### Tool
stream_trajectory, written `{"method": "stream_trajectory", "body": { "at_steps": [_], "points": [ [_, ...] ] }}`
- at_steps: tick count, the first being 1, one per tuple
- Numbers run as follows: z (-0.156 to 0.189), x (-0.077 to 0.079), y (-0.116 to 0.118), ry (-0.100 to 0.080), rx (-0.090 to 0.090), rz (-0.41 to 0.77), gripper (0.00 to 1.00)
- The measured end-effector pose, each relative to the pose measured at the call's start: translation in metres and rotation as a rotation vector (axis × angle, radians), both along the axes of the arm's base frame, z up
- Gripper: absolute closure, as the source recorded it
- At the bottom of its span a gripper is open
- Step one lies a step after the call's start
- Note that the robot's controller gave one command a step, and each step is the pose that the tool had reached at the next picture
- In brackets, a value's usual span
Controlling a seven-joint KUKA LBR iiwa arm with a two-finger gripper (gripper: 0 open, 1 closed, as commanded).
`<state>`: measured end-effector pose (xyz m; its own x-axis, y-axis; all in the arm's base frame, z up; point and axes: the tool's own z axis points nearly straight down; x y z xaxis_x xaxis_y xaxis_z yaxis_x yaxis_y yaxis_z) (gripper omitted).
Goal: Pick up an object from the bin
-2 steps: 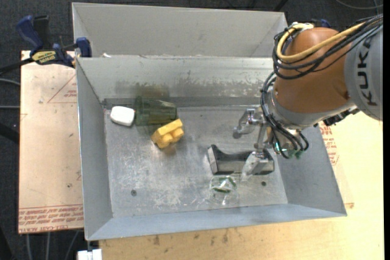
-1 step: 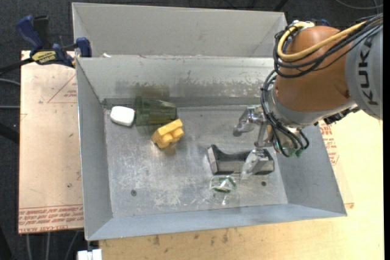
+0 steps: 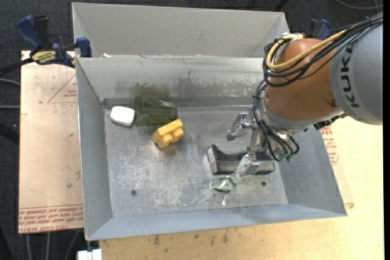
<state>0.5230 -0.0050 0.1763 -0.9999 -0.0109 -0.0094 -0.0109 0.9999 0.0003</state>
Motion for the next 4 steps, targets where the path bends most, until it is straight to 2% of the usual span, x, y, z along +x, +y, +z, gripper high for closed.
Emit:
{"method": "stream_trajectory", "body": {
  "at_steps": [1, 2, 3, 4],
  "points": [
    [-0.090, 0.017, -0.007, 0.011, -0.002, 0.215, 1.00],
    [-0.090, 0.017, -0.007, 0.011, -0.002, 0.215, 1.00],
    [-0.037, 0.022, -0.010, 0.014, 0.000, 0.211, 0.00],
    [0.033, 0.029, -0.015, 0.010, 0.000, 0.205, 0.00]
  ]
}}
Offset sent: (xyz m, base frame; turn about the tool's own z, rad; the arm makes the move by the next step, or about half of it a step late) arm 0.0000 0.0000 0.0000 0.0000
